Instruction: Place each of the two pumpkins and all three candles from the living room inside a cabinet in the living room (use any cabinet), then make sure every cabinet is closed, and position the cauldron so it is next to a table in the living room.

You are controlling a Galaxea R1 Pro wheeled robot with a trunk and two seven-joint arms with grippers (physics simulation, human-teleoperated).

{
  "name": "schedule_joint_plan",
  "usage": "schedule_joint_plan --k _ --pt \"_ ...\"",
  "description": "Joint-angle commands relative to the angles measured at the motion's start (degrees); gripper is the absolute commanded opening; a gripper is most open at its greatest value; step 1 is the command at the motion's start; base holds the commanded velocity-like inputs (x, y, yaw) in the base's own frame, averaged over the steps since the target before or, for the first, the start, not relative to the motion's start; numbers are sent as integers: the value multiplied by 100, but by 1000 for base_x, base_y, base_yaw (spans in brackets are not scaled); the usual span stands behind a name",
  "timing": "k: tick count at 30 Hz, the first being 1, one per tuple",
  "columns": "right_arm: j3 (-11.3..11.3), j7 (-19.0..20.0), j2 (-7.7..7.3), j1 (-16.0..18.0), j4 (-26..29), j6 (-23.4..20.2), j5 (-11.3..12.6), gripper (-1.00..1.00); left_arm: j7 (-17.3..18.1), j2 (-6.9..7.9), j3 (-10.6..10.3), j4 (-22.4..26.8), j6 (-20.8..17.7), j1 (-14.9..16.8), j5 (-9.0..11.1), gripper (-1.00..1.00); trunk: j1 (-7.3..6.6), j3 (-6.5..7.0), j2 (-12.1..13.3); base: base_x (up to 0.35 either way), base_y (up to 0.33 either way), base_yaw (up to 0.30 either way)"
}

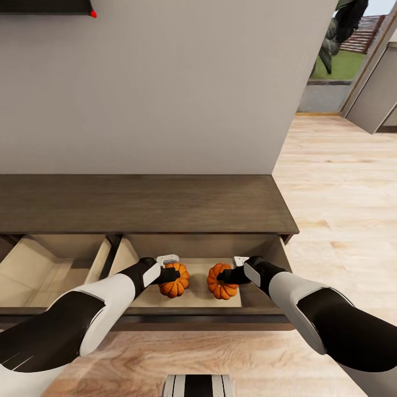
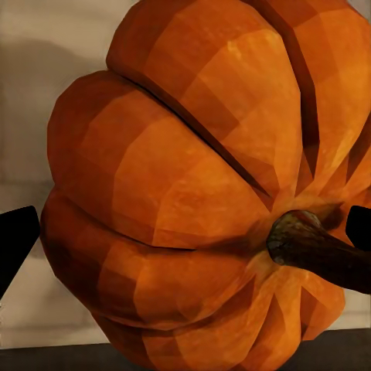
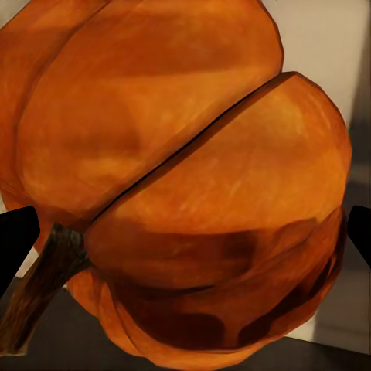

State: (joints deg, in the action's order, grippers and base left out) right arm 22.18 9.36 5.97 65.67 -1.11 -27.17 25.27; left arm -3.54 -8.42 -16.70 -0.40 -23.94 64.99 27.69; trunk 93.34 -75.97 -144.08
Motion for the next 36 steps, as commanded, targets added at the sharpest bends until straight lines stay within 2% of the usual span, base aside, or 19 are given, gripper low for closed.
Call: schedule_joint_plan --k 1,32,36 --pt "50 38 1 7 -12 -7 48 -100 -24 -2 -35 -4 -15 5 61 -100 -1 -4 -2 0 0 0" --pt "50 31 1 -2 -12 -7 46 -100 -24 -10 -35 -4 -14 5 61 -100 -1 -4 -2 14 0 0" --pt "50 31 1 -8 -12 -7 43 -100 -24 -11 -35 -4 -18 5 61 -100 9 -93 -7 0 0 0"
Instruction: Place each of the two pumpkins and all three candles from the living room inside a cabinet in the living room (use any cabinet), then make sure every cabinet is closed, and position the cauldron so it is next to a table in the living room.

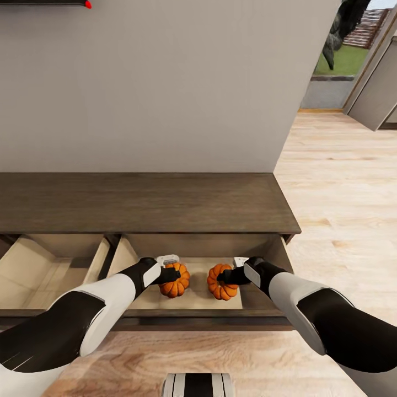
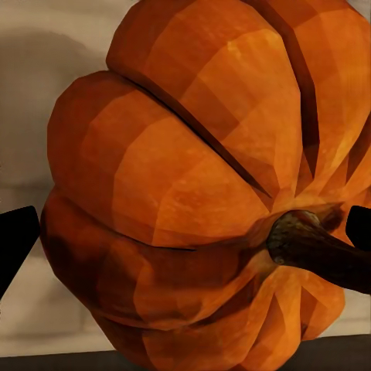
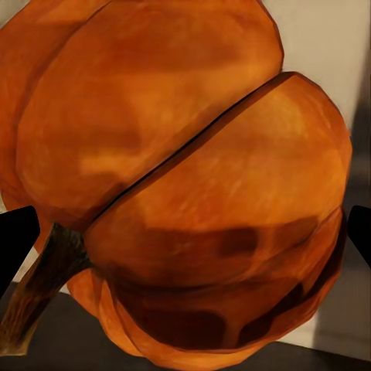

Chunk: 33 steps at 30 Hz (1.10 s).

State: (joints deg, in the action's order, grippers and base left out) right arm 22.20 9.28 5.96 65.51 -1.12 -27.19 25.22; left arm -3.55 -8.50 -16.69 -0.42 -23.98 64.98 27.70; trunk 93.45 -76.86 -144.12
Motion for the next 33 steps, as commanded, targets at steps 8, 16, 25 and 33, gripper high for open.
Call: schedule_joint_plan --k 8,16,25,33 --pt "47 39 1 6 -11 -6 48 -100 -23 3 -36 -2 -11 6 60 -100 1 -27 -4 0 0 0" --pt "47 39 1 6 -11 -6 45 100 -23 2 -36 -2 -11 6 60 -100 1 -27 -4 0 0 0" --pt "47 39 26 6 -11 -6 45 100 -23 -1 -36 -2 -11 6 59 -100 1 -27 -4 0 0 0" --pt "47 39 36 6 -11 -6 45 100 -23 2 -36 -2 -6 6 58 100 1 -27 -4 0 0 0"
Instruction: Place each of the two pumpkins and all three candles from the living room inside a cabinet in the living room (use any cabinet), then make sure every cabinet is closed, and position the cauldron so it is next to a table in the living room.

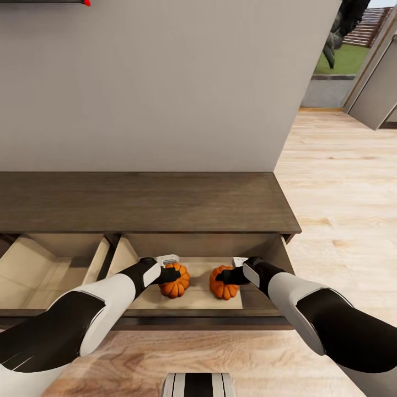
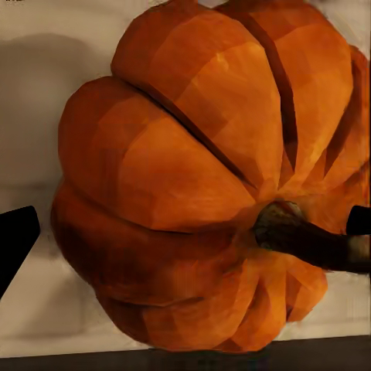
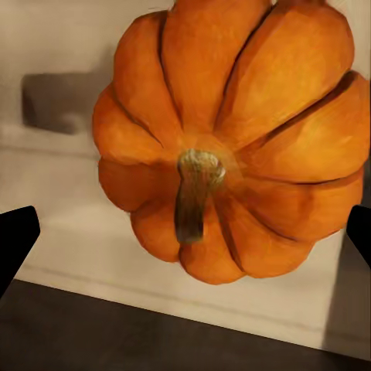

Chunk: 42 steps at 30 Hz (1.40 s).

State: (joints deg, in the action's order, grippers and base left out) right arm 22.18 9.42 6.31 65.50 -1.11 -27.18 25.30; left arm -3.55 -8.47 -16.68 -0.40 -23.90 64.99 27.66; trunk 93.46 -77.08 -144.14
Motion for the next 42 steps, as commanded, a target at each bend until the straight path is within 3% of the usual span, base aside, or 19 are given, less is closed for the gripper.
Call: schedule_joint_plan --k 1,13,19,24,34,42 --pt "49 25 1 7 -12 -7 37 100 -23 -3 -37 -4 -14 5 62 100 -1 -4 -2 0 0 0" --pt "49 25 2 -34 -12 -7 37 100 -23 -1 -37 -4 -6 5 64 100 -1 -4 -2 0 0 0" --pt "49 16 2 -37 -12 -7 37 100 -23 0 -37 -4 -10 5 64 100 -17 129 6 0 0 0" --pt "49 16 2 -37 -12 -7 37 100 -23 3 -37 -4 -17 5 64 100 -17 129 6 0 0 0" --pt "49 8 2 -37 -12 -7 31 100 -29 3 -37 -4 -58 5 64 100 -42 350 19 0 0 0" --pt "50 7 2 -38 -12 -15 33 100 -35 3 -43 4 -349 5 61 100 -45 372 21 0 0 0"
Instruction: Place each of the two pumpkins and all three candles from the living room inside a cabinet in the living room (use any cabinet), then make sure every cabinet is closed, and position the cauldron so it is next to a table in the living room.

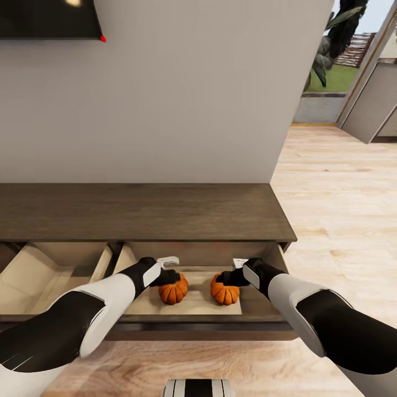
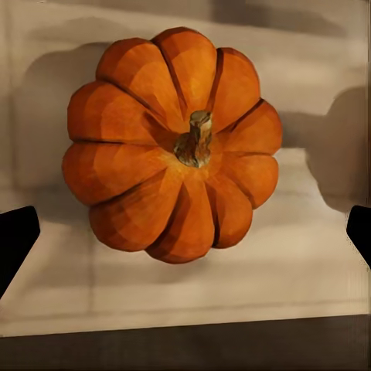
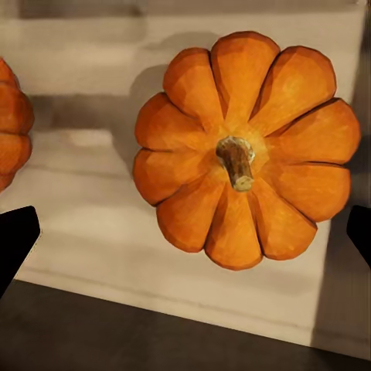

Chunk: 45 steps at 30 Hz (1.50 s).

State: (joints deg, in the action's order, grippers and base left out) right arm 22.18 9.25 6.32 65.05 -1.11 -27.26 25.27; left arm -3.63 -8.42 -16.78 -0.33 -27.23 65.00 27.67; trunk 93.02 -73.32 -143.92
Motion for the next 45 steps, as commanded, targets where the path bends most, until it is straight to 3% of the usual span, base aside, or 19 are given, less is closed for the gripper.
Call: schedule_joint_plan --k 1,7,30,45 --pt "50 25 1 7 -12 -8 36 100 -28 -2 -32 -3 -20 4 61 100 -3 18 0 0 0 0" --pt "49 23 1 7 -4 -31 39 100 -66 -2 -27 1 -182 4 63 100 -19 151 8 0 0 0" --pt "49 17 -8 7 4 -51 39 100 -76 6 -26 6 -282 4 63 100 -19 151 8 -25 0 0" --pt "49 16 1 7 -3 -42 39 100 -76 -1 -26 6 -285 4 63 100 -19 276 8 0 0 0"
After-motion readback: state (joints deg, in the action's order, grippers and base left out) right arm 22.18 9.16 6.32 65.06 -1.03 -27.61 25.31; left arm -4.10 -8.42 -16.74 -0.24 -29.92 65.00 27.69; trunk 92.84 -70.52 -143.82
